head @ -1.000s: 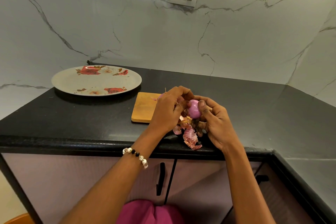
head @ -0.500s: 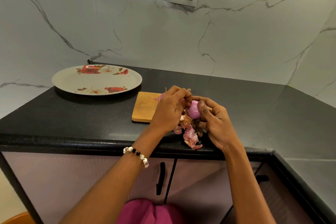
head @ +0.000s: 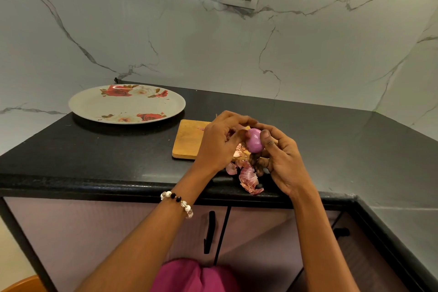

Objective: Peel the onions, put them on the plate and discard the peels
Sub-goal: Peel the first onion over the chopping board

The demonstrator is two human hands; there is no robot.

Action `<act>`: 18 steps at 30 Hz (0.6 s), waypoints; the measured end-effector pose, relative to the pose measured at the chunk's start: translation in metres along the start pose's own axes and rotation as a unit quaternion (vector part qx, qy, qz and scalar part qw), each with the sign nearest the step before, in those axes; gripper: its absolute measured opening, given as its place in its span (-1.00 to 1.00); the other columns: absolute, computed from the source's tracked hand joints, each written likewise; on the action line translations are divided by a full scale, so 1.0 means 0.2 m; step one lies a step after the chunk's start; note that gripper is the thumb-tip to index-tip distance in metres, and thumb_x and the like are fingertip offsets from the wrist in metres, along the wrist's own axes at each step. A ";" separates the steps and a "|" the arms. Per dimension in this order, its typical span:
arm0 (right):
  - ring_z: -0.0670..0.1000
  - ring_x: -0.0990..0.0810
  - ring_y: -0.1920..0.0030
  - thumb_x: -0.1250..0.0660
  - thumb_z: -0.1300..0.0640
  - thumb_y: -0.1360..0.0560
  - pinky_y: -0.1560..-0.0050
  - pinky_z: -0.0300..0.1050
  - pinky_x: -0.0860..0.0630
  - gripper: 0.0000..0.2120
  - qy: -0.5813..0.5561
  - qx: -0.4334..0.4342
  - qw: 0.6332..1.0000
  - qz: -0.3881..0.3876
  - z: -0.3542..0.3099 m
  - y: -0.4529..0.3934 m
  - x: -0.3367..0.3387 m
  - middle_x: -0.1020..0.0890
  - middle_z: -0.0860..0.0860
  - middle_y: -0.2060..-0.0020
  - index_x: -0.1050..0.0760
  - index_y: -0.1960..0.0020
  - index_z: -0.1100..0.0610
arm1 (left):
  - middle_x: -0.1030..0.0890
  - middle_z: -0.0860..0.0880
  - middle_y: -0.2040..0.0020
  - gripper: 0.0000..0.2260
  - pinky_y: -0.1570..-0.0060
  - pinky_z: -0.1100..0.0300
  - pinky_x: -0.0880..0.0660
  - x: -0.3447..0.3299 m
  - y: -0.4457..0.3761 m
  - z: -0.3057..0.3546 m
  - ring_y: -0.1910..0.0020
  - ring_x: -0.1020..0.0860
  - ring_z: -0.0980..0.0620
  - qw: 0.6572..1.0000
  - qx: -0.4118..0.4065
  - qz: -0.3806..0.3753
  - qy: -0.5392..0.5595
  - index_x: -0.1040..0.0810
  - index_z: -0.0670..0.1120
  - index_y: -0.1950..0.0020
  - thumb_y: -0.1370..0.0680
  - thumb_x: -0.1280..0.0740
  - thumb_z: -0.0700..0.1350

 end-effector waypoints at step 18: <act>0.08 -0.64 0.08 -0.27 0.03 -0.55 0.29 -0.12 -0.63 -0.65 -0.015 0.003 1.000 -0.002 -0.01 0.00 -0.01 -0.65 0.14 -0.08 -0.53 -0.26 0.18 | -0.50 0.05 0.10 -0.88 0.14 0.48 -0.37 -0.03 0.00 -0.05 0.16 -0.46 0.23 0.997 0.051 -0.014 -0.055 -0.51 -0.11 0.10 -0.54 -0.30 -0.32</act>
Point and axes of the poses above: each hand's wrist, its own y-axis away from the middle knuckle, its own x-axis out of the back of the hand, z = x × y, the point moved 7 cm from there along -y, towards the middle knuckle
